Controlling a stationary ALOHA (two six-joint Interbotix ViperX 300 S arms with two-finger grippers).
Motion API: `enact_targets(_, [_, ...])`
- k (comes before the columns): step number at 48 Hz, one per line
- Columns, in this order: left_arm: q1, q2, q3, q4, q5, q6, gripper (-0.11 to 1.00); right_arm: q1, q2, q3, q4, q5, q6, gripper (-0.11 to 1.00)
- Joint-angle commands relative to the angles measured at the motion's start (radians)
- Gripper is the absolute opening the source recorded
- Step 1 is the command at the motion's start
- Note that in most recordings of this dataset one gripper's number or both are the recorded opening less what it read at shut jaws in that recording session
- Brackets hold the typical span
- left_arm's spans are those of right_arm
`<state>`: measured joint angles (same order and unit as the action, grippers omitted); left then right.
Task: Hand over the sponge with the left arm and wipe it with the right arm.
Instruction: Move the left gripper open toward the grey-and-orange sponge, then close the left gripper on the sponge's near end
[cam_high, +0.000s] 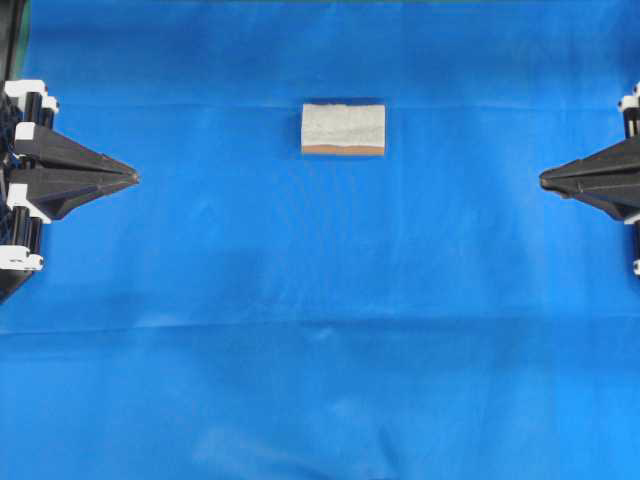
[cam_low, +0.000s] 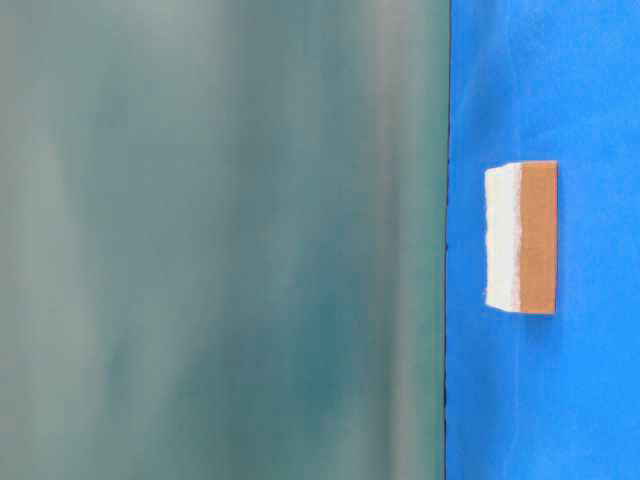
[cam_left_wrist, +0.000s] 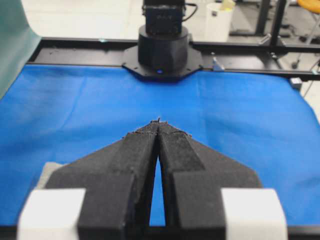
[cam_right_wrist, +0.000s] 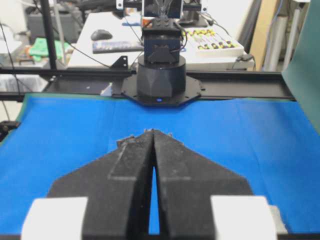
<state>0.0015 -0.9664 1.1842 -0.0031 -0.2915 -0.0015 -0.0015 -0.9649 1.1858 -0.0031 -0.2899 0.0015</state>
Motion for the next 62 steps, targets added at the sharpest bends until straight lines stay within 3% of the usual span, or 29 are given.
enact_targets(1, [0.014,0.021,-0.025,-0.02,-0.009,0.018,0.0,-0.002,0.008,-0.029,-0.002,-0.006,-0.011,0.0])
enact_targets(16, [0.117,0.095,-0.037,-0.021,-0.018,0.057,0.0,0.0,0.015,-0.031,-0.006,0.043,0.002,0.0])
enact_targets(29, [0.212,0.287,-0.092,-0.021,-0.048,0.104,0.02,-0.002,0.02,-0.032,-0.005,0.044,0.002,0.0])
enact_targets(32, [0.219,0.345,-0.114,-0.021,-0.057,0.12,0.12,-0.002,0.021,-0.032,-0.006,0.049,0.002,0.0])
enact_targets(41, [0.245,0.538,-0.212,-0.021,-0.041,0.152,0.66,-0.002,0.025,-0.032,-0.005,0.054,0.005,0.0])
enact_targets(46, [0.247,0.641,-0.273,-0.02,-0.008,0.218,0.89,-0.002,0.028,-0.032,-0.005,0.055,0.005,0.0])
enact_targets(49, [0.249,0.699,-0.31,-0.02,0.018,0.229,0.94,-0.002,0.028,-0.032,-0.005,0.06,0.005,0.0])
enact_targets(62, [0.281,0.939,-0.44,-0.02,0.066,0.23,0.94,-0.002,0.037,-0.031,-0.005,0.072,0.005,0.0])
